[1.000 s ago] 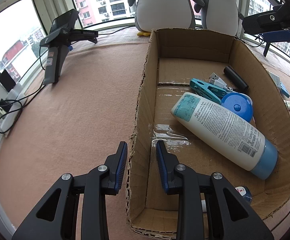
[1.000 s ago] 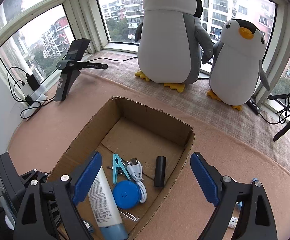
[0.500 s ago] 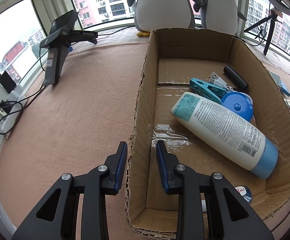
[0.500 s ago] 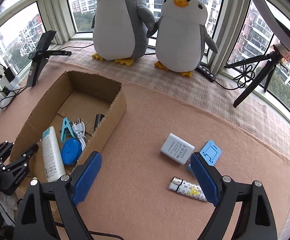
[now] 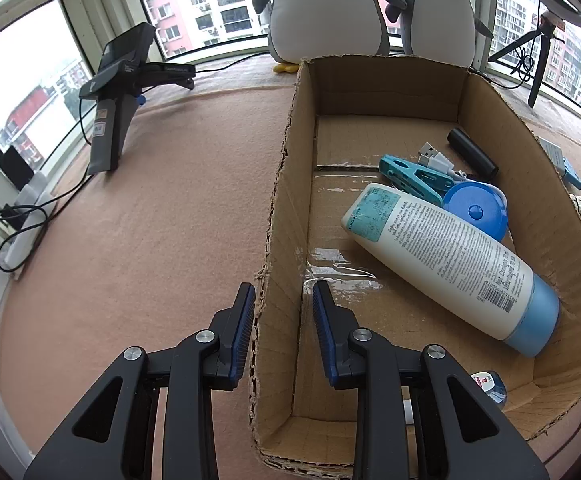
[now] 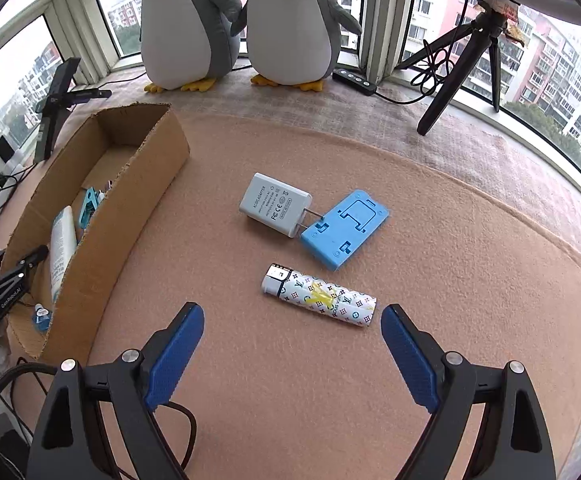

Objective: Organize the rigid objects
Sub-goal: 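Move the right tool to the patterned lighter and grasp it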

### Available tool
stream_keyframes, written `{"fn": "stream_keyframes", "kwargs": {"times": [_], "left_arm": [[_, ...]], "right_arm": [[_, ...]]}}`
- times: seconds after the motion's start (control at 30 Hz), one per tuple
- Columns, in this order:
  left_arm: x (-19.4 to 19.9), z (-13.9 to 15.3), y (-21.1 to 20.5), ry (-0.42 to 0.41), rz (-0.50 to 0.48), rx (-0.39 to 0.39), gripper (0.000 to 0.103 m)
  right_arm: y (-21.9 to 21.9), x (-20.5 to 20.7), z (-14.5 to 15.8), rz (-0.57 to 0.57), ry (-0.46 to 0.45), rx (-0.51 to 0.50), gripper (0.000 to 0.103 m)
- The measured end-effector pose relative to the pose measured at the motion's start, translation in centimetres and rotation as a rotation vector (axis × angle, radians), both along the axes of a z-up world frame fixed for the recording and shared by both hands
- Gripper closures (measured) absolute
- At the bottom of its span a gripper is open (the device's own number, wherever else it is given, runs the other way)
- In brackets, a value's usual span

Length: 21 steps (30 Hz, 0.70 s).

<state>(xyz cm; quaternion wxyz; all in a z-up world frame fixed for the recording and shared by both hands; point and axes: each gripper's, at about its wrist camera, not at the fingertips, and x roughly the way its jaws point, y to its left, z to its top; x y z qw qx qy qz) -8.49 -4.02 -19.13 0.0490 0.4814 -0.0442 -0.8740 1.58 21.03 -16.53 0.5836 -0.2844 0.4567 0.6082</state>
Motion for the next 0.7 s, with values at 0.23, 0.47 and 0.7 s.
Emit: {"fn": "stream_keyframes", "kwargs": {"times": [0.23,0.47,0.7], "left_arm": [[0.0,0.0,-0.1,-0.002,-0.003,-0.004,0.076],[0.0,0.0,-0.1,-0.003,-0.003,-0.007,0.076],[0.0,0.0,-0.1,-0.004,-0.003,-0.011,0.076]], "right_arm": [[-0.6,1.2,-1.2,-0.004,-0.018,0.001,0.025],[0.5,1.4,-2.0,0.060,-0.086,-0.024,0.044],[2.0,1.5,-2.7,0.146,-0.065,-0.044,0.044]]}}
